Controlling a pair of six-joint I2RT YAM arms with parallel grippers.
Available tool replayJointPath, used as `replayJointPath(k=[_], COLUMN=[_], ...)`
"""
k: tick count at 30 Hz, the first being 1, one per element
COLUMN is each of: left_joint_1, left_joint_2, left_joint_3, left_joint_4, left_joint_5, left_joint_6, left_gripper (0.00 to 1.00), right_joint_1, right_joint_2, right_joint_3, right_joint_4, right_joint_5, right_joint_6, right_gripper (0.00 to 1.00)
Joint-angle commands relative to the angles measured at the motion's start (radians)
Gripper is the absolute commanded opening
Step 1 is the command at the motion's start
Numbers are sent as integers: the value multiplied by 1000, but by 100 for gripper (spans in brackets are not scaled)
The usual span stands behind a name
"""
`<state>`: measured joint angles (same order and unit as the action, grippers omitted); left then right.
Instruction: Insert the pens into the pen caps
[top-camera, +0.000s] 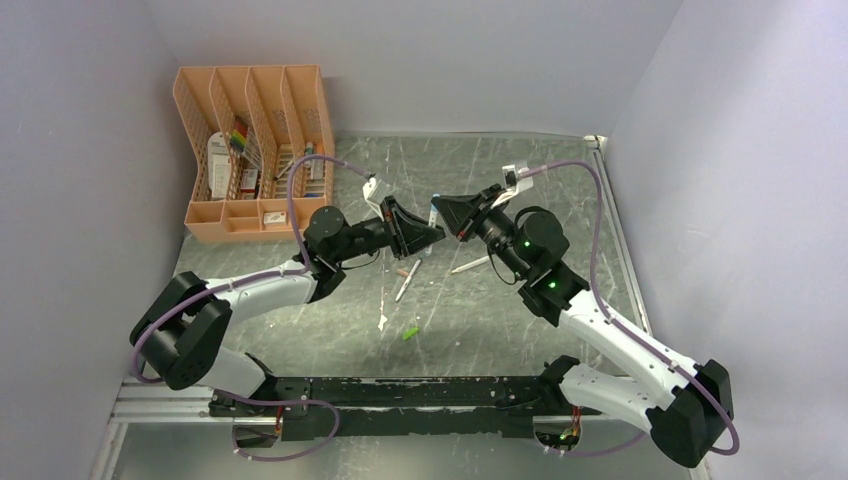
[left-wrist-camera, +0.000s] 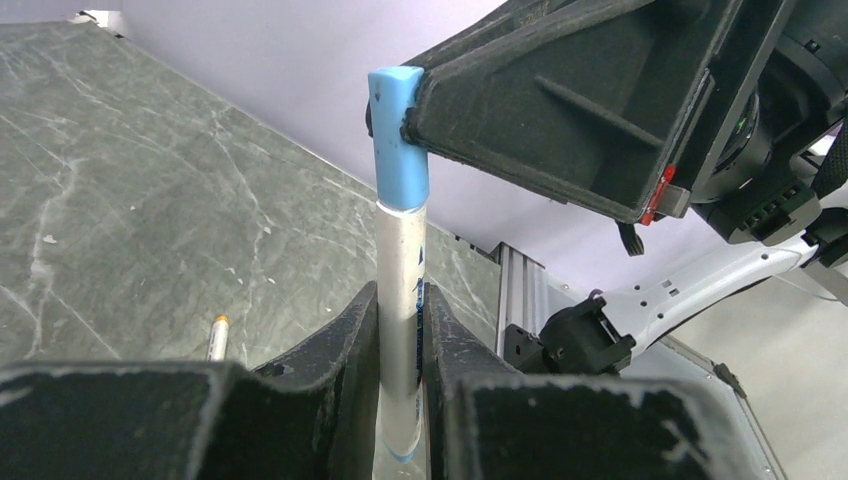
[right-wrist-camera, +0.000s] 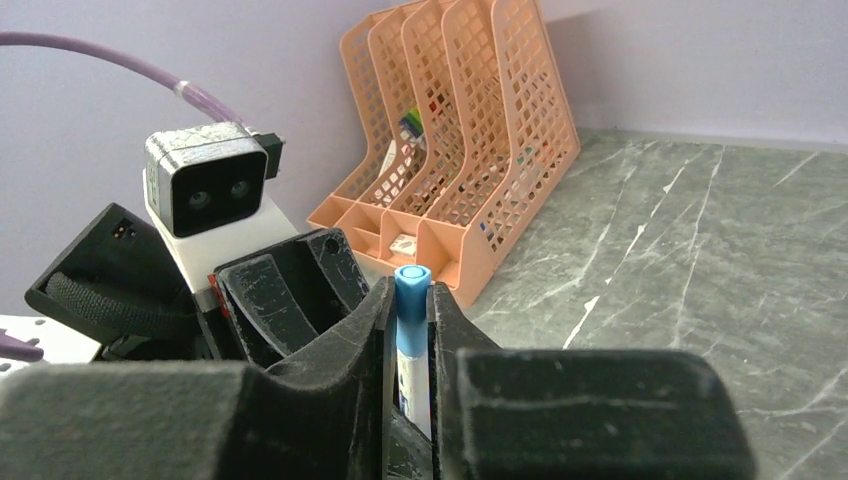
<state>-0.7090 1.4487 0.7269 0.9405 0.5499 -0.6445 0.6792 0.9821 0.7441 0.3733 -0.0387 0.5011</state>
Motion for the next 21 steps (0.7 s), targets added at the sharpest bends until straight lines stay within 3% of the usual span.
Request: replayJointPath(k=[1, 6, 15, 18, 21], left_joint_1=[13, 14, 13, 13, 13], left_joint_2=[-20, -4, 14, 22, 36], left_joint_3=[55, 51, 61, 67, 84], left_joint_4=[78, 150, 162, 175, 175], left_joint_5=[-8, 86, 154, 208, 260], left_joint_6=[77, 86, 90, 85, 77], left_gripper=[7, 7, 7, 7, 7], right_joint_1=[21, 23, 22, 21, 21], right_joint_2=[-23, -33, -82, -87, -70], right_joint_3=[12, 34, 39, 61, 105], right_joint_4=[-99, -113, -103, -110, -135], right_joint_5=[-54, -44, -51, -48, -64], right_joint_6=[-28, -42, -54, -69, -86], right_gripper=[17, 38, 59, 63, 59])
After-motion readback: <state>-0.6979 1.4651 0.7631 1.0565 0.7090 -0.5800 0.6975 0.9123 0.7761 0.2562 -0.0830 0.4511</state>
